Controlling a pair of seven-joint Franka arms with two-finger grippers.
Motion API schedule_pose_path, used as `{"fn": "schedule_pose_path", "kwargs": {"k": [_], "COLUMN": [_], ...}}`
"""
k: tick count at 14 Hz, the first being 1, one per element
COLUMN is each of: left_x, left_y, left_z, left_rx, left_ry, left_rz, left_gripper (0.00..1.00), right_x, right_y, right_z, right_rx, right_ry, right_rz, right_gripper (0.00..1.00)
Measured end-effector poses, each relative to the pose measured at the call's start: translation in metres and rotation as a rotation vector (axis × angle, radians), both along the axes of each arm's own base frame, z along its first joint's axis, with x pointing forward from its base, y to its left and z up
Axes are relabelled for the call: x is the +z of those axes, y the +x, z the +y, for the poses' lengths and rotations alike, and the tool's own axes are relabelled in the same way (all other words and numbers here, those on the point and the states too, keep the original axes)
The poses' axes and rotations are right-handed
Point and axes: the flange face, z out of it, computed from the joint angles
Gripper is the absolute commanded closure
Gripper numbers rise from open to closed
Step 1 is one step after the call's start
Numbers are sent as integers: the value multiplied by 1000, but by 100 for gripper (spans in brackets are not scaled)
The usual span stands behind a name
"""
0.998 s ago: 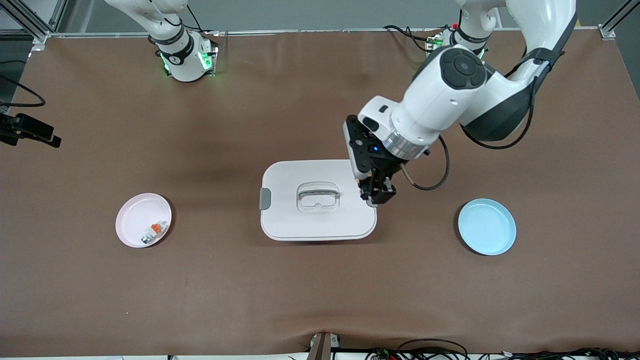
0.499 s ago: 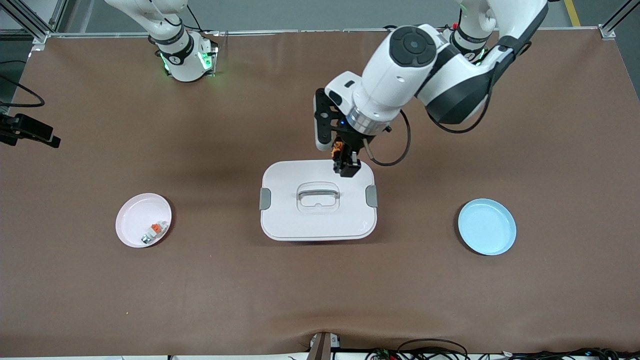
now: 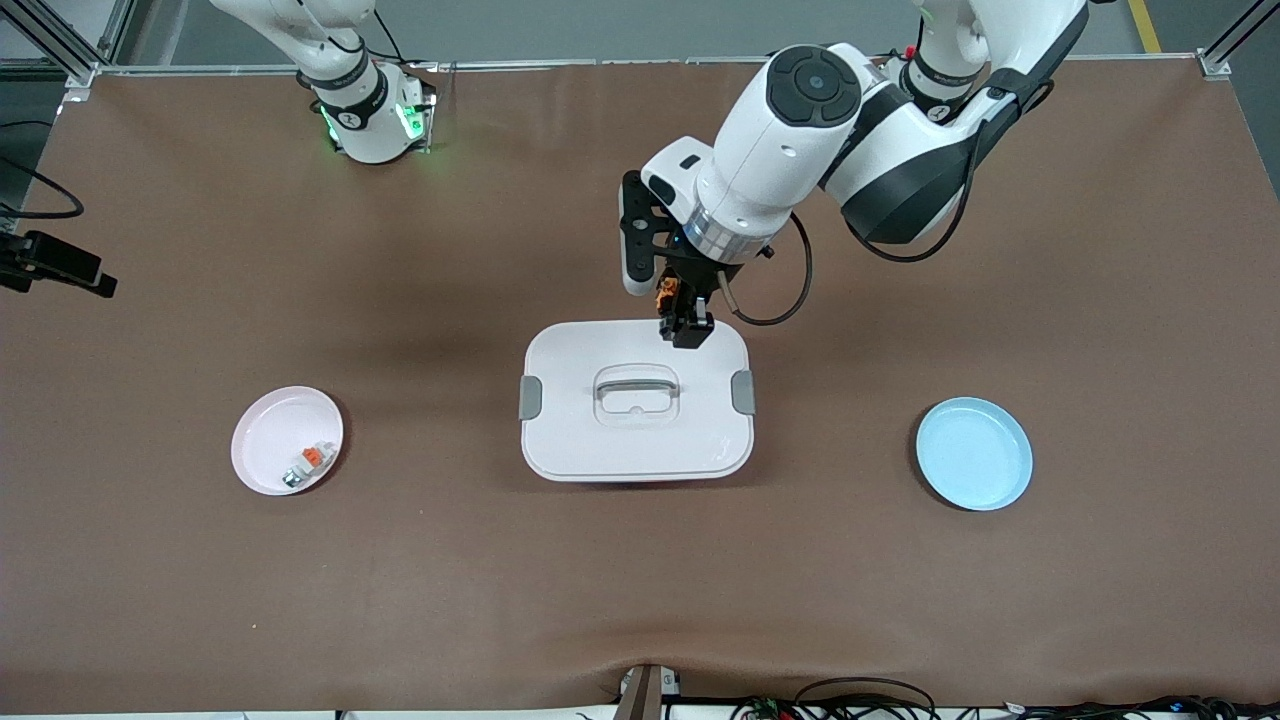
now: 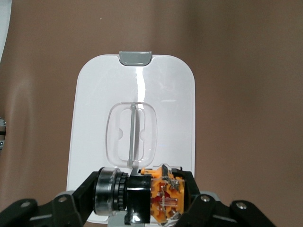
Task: Transfer orange switch to right arm and place
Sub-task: 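Hold the switch with the left gripper while the right gripper approaches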
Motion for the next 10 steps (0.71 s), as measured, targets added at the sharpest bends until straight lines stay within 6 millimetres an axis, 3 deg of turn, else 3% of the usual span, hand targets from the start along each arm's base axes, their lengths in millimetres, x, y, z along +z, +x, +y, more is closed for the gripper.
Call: {"fn": "schedule_pose_path", "kwargs": {"k": [6, 10], "left_x": [15, 18], "left_y": [4, 7], "left_z": [0, 0], "left_rx": [8, 14], "left_ry": [-29, -50], "left_rz": [-25, -40], "left_gripper": [100, 100], "right_x": [-38, -76], "right_y": [2, -2], "right_z": [15, 12], "right_rx": [-418, -550], "right_ry": [217, 382], "right_rz": [141, 264], "right_gripper": [0, 0]}}
